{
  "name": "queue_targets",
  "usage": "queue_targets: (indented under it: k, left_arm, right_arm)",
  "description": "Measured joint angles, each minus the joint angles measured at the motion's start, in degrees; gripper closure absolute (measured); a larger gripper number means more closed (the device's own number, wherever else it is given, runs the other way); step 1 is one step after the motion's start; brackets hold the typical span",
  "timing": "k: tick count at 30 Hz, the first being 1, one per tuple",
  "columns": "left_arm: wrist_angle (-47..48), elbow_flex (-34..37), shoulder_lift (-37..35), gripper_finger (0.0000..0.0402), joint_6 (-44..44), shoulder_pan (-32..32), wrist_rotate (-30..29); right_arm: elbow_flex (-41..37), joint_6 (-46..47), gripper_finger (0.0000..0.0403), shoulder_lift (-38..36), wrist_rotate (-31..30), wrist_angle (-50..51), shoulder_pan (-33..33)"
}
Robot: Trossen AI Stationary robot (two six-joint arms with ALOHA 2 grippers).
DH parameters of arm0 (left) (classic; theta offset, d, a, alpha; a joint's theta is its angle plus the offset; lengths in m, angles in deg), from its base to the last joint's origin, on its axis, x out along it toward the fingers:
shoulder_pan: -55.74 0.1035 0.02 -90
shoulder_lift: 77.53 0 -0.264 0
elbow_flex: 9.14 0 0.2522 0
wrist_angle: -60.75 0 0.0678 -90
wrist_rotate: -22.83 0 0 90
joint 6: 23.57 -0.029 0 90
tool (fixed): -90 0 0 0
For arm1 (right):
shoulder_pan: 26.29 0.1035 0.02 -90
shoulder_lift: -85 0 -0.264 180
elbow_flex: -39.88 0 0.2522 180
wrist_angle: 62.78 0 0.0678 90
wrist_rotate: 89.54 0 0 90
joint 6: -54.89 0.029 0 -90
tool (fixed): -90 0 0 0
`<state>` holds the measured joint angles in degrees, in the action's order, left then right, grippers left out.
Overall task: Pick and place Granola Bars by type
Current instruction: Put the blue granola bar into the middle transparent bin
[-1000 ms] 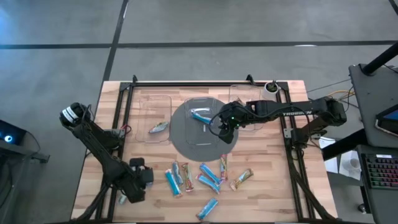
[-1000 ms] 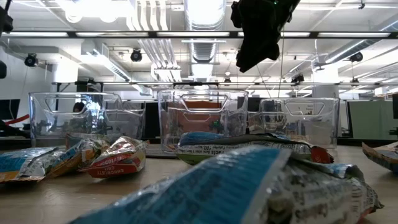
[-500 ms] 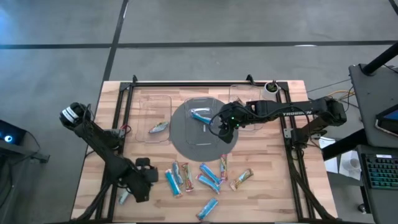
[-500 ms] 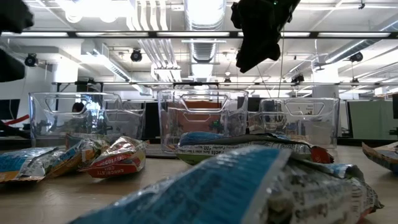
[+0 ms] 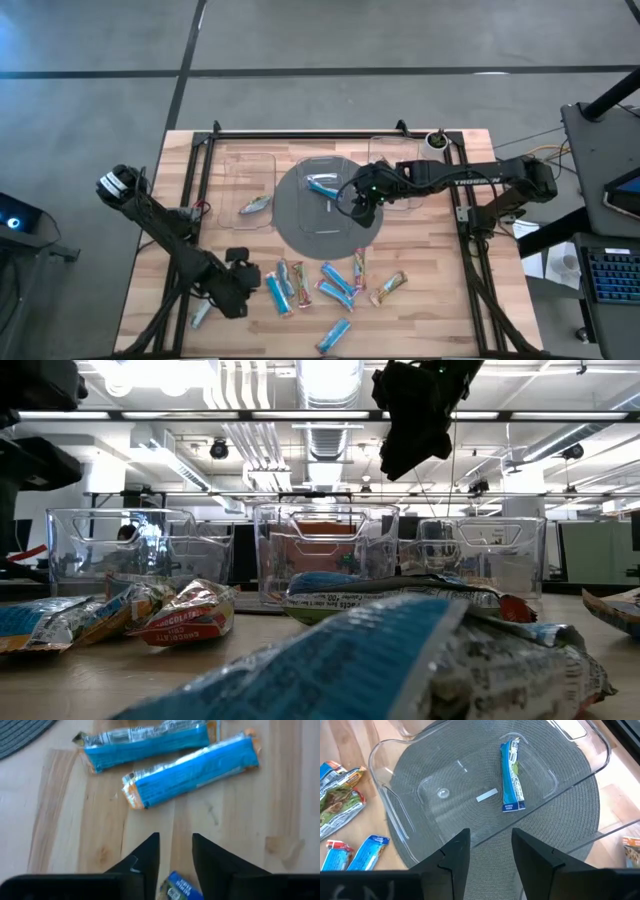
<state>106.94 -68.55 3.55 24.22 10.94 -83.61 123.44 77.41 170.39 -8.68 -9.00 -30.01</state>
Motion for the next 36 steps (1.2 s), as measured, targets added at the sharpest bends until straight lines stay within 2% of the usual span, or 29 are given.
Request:
queue_targets:
  k: [4, 8, 17, 22, 36]
  left_arm:
    - [2.3, -0.1, 0.0, 0.0269, -0.5, -1.4, 1.1]
    - [4.3, -0.1, 0.0, 0.0252, -1.6, -3.5, 5.9]
    - [11.2, 0.4, 0.2, 0.0250, -4.7, -5.5, 3.9]
    - [11.1, 1.4, 0.2, 0.0250, -6.3, -5.7, 8.5]
    - [9.7, 2.6, 0.2, 0.0250, -8.7, -5.7, 11.4]
  right_arm:
    - [-0.1, 0.0, 0.0268, 0.0, 0.0, 0.0, -0.1]
    - [-0.4, 0.0, 0.0268, 0.0, 0.0, 0.0, -0.1]
    - [-1.7, 0.5, 0.0268, 0.0, 0.0, -0.1, -0.1]
    - [-2.9, 1.9, 0.0268, 0.0, 0.0, 0.0, -0.1]
    - [-4.5, 3.5, 0.0268, 0.0, 0.1, -0.1, -0.1]
